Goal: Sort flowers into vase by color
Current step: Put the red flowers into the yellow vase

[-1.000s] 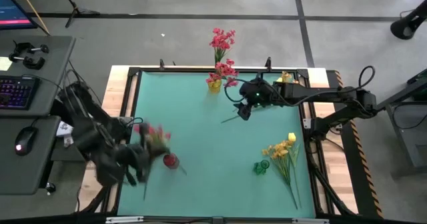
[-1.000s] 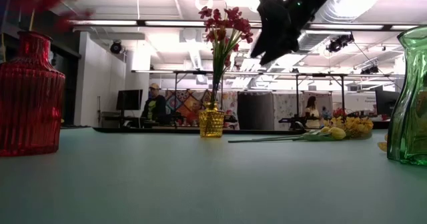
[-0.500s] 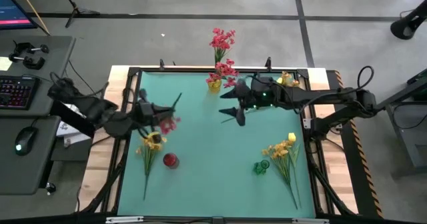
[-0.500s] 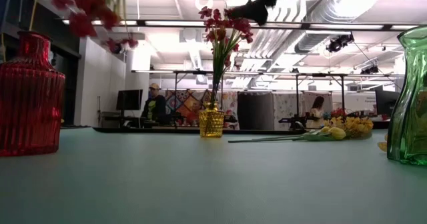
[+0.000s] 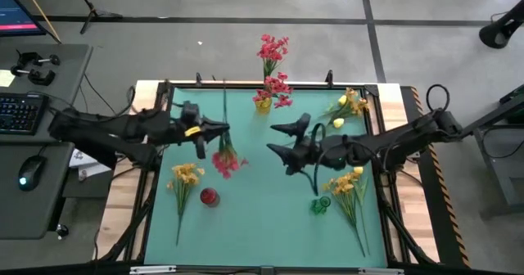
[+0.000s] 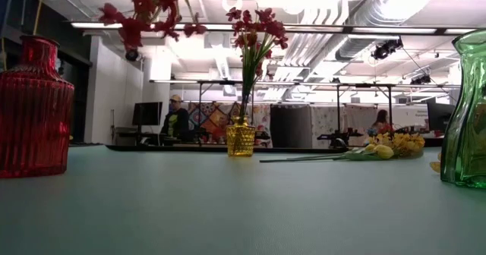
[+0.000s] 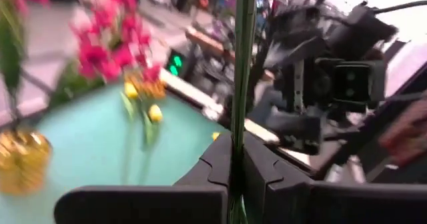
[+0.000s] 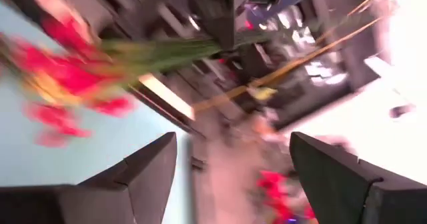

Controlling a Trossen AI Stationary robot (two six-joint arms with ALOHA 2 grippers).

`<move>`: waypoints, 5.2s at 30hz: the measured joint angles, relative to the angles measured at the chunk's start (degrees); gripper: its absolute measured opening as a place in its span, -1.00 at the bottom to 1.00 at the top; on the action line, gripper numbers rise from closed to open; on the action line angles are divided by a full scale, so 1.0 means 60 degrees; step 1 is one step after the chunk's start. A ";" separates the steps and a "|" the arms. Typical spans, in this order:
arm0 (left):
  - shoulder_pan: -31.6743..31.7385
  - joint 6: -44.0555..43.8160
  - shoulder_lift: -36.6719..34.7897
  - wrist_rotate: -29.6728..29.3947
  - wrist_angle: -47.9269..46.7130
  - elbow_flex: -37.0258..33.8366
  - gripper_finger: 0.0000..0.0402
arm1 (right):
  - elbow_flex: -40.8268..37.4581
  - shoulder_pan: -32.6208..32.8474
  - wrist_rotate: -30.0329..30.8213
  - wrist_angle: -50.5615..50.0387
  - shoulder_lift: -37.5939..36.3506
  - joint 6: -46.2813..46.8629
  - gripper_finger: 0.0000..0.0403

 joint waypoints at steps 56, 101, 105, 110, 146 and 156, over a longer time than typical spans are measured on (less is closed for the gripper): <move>0.1483 -0.2668 0.2595 0.3995 0.1396 0.0000 -1.00 | 0.1646 -0.0469 0.1839 0.0980 0.2948 -0.7075 0.01; 0.3257 0.1270 0.0230 0.5337 0.1953 0.0633 -0.18 | 0.1646 -0.0422 0.4194 0.0481 0.2792 -0.4879 -1.00; 0.3002 0.2361 -0.0466 0.5325 0.0504 0.0630 -0.19 | 0.1646 -0.0557 0.3913 -0.2480 0.1971 -0.1456 -1.00; 0.2201 0.3108 -0.0841 0.4102 -0.0821 0.0274 -0.23 | 0.1646 -0.1145 0.1269 -0.6705 0.0547 0.4667 -1.00; -0.4606 0.5017 -0.1580 -0.3394 0.4447 -0.4767 -0.24 | 0.1641 -0.4241 -0.1506 0.3911 0.5147 0.4220 -1.00; -0.4651 0.4009 -0.1518 -0.3736 0.4676 -0.5532 -0.24 | 0.1820 -0.4655 -0.0222 0.3370 0.5389 0.4604 -1.00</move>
